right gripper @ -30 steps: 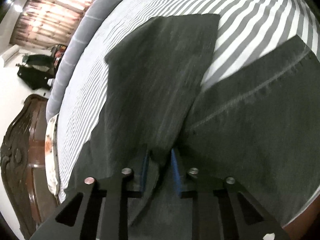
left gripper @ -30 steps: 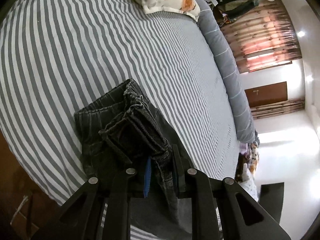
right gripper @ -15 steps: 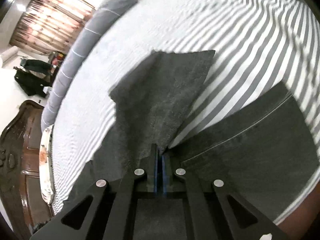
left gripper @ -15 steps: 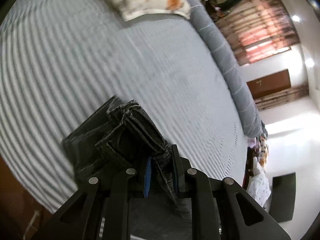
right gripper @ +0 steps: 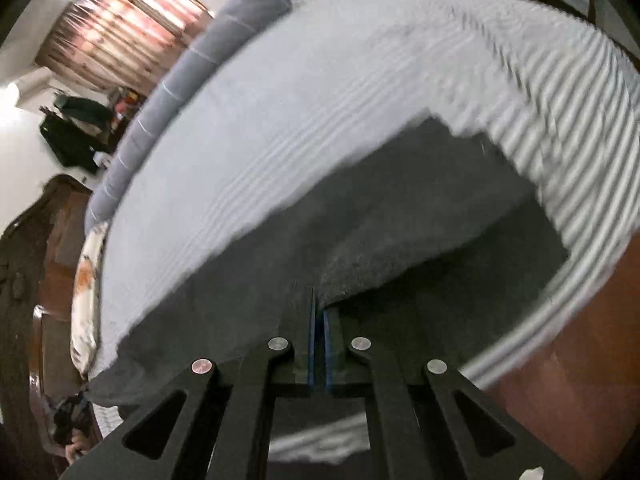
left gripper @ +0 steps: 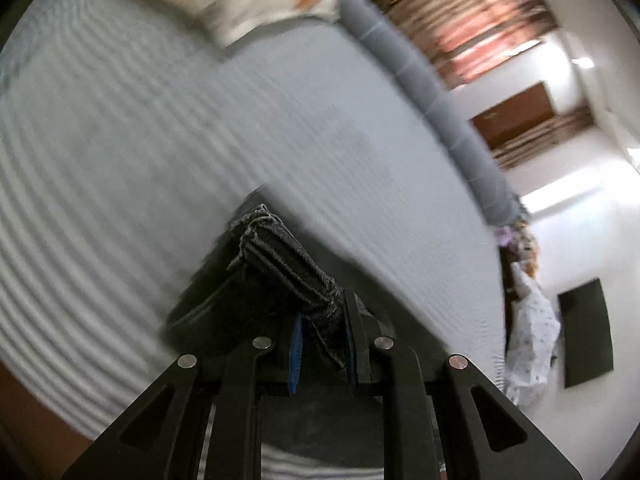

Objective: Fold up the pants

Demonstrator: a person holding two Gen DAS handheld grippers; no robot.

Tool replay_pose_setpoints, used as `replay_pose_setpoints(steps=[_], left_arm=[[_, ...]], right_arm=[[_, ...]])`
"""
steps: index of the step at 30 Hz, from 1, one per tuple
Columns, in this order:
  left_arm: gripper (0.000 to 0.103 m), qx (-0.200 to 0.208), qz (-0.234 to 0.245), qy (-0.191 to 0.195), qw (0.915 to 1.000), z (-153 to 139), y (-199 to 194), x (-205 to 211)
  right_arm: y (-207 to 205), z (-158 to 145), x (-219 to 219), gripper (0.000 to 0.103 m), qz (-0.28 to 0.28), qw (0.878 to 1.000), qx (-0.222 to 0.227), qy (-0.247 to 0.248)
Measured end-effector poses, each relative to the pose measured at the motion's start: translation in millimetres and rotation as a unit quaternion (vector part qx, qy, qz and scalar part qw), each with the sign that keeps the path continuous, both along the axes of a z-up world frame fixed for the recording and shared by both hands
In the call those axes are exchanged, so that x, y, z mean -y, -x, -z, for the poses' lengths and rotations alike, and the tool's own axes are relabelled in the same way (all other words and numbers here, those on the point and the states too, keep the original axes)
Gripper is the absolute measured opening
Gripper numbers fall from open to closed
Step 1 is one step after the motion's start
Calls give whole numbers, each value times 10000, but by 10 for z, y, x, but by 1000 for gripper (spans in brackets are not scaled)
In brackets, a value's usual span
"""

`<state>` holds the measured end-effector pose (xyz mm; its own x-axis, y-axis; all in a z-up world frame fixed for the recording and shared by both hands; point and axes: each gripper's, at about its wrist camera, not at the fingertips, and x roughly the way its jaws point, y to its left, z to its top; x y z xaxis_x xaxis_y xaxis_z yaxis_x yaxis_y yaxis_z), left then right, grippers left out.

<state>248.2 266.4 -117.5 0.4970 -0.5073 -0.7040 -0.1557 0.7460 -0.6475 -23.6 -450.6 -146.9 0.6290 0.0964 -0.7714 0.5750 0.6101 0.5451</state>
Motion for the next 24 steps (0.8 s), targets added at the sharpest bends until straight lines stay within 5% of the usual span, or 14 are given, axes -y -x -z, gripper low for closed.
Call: replay_pose_setpoints(steps=[8,15,19,24], left_arm=[[18,-512,-280,-168,9982,516,289,-168],[20,-429,-91,-1032,9937,322,300,73],[22,-407,-126,-1258,9911,167,376,117],[22,-178,-180,-1566,9873,-77,573,165]], right_arm=[[80,436,-96,3,-27,9989,-445,-107],[45,595,-55,10,-86,9988,-319,-353],[159,658,109,22,126,9969,82,-777],[321,714,434,24,542,9929,401,-981]])
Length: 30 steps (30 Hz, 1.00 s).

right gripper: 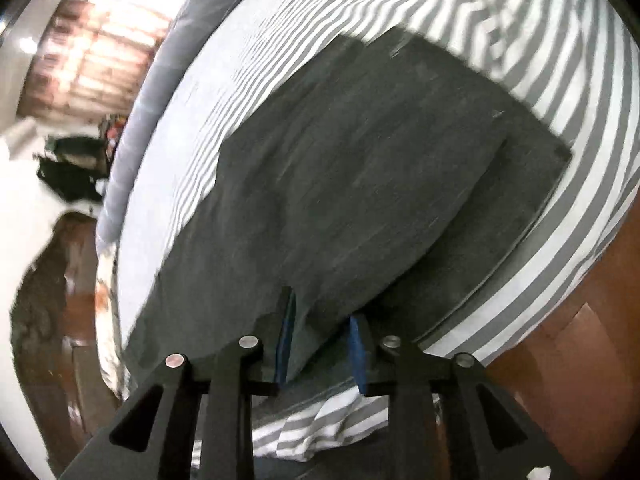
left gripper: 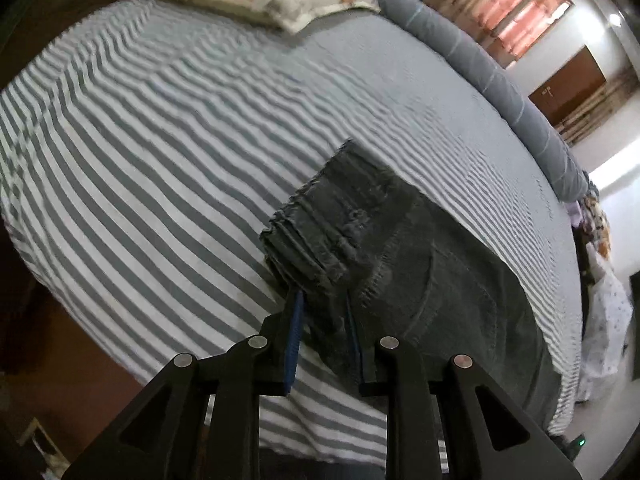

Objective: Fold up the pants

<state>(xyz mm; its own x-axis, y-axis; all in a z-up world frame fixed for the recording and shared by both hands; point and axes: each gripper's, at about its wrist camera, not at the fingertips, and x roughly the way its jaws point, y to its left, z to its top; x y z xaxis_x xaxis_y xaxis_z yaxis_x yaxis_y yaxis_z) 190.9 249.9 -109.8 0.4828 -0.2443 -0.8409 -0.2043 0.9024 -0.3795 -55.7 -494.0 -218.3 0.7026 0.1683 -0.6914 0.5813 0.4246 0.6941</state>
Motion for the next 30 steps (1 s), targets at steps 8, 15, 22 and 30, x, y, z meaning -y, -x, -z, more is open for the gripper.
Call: replay_pose_setpoints(steps=[8,15,22,30], left_arm=[[25,677,1337,-242,9884,-413,221,1017],[31,624,2815,-122,9574,-326,285,2389],[35,494,4122,4,9098,-235,653,3542],[67,1235,5405,-669,8296,-253,1356,4302]], right_arm=[[93,15,498,25,488,9987,131,1],[120,52,670,8,505,9987,74,-38],[194,-131,696,4,528,9984,143,-147],[44,-555,762,4,451,9979,355,-288]])
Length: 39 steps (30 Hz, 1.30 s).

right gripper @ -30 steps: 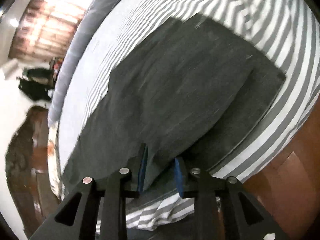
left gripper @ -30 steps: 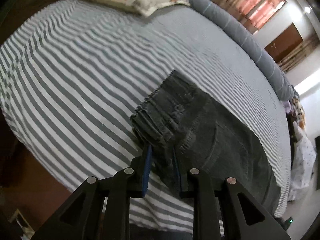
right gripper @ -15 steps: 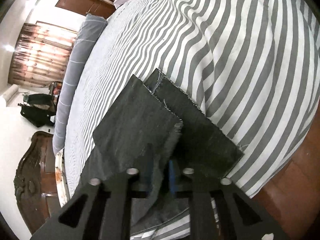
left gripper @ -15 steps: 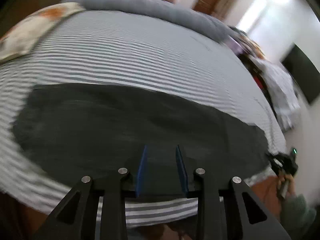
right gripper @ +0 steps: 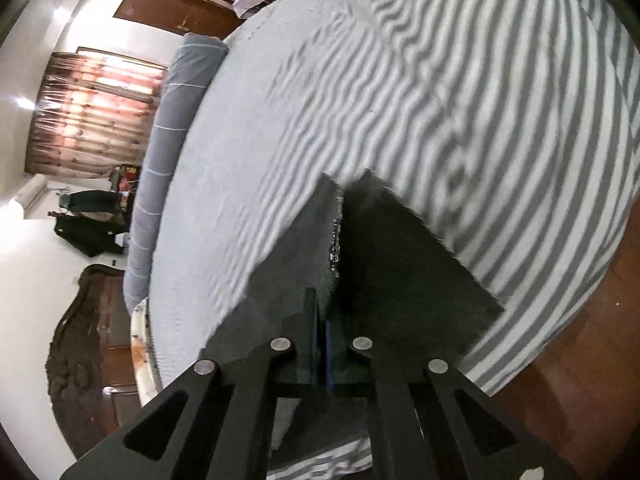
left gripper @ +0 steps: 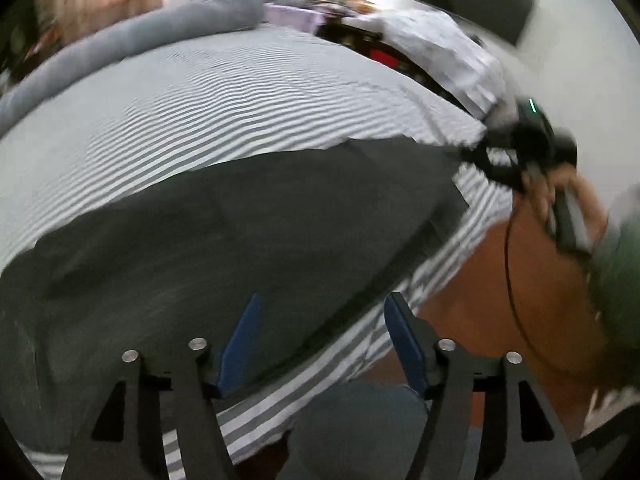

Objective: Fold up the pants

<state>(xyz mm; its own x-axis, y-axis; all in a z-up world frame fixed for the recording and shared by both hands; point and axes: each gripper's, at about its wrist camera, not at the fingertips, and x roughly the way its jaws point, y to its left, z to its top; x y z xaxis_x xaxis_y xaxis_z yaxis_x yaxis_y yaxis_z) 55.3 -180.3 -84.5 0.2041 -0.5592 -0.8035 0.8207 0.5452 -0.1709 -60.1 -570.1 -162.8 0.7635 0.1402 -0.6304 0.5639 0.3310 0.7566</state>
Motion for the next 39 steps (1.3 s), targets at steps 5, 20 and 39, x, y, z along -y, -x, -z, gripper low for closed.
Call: replay_pose_setpoints(steps=[5,20,39], left_arm=[[69,571,170,-415,9974,147,119,212],[8,754,587,-923,9911,491,73,777],[7,251,1110,-1431,9831,749,199,1095]], right_arm=[[-125,-233,-6,4,-68,9999,90,48],[140,-77,-18,4,8,9998,-182,57],[265,441,-101,3,55,9923,-1089,588]])
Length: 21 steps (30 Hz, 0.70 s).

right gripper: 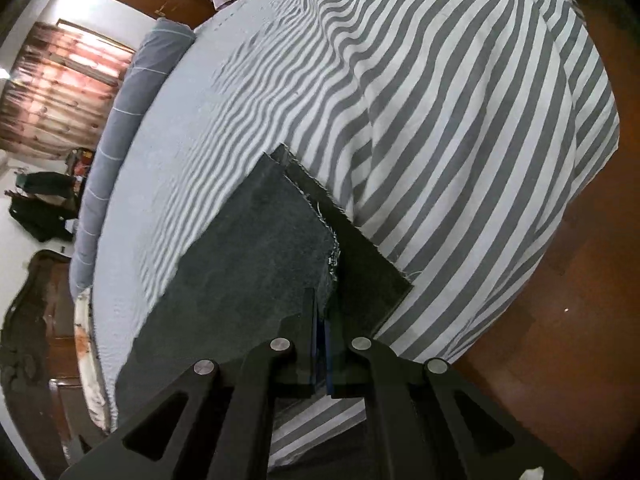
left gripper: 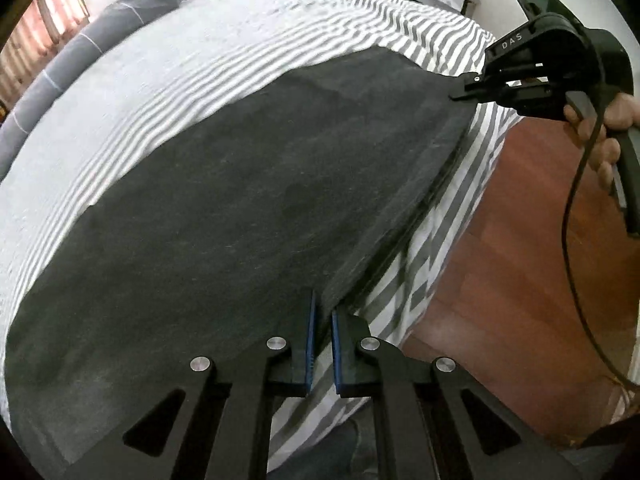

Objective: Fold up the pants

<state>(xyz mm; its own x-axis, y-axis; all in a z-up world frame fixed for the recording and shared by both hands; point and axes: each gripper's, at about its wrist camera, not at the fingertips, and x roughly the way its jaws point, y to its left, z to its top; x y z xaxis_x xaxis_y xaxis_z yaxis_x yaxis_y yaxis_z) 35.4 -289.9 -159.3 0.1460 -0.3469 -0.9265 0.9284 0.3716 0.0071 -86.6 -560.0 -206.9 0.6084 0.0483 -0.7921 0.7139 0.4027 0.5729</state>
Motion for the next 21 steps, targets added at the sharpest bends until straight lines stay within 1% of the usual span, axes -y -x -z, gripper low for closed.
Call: replay_pose_setpoints(steps=[3,4,5,6,8,9,10,11,12,14,15,17,19,20,21], left_arm=[[7,-76,41,-265,9996,100,-15,81],[10,-129,3,-303,9995,111,-35,99],[15,-187,-45,-306,9993,110,-58,113],[17,-311,-107,-258,9991,92,-89,109],[29,-430,-197,-92,9988,27,-142,71],[32,-422,-227,-31,9988,-12,-162,48],[38,-420,-249,57,9988,-74,-192,5],[41,-429,-270,161,9986,-138,-225,-45],[41,-435,-343,350,9978,-237,-293,-143],[43,-431,-525,578,9960,-385,-435,-305],[43,-422,-717,747,9937,-481,-560,-452],[45,-310,-1142,918,9887,-603,-804,-746],[45,-121,-1653,992,9812,-679,-1088,-1062],[45,28,-2005,966,9749,-694,-1251,-1247],[45,102,-2243,938,9700,-703,-1362,-1346]], right_arm=[[-43,121,-27,3,-58,9997,-250,4],[-52,159,-33,3,-53,9994,-344,17],[-51,158,-38,3,-19,9994,-344,31],[-59,155,-31,4,-9,9994,-354,3],[-69,144,-5,8,-34,9991,-408,-108],[-52,128,13,14,-4,9990,-421,-179],[-38,99,22,24,32,9988,-438,-221],[-12,51,25,30,84,9987,-450,-231],[32,-26,31,39,168,9986,-481,-159],[81,-180,42,40,227,9987,-466,-7],[102,-272,38,40,261,9985,-464,91],[96,-439,12,40,245,9986,-389,263],[-32,-637,-62,40,-6,9983,-312,487],[-162,-735,-138,40,-276,9974,-284,607],[-285,-805,-219,40,-541,9957,-259,707]])
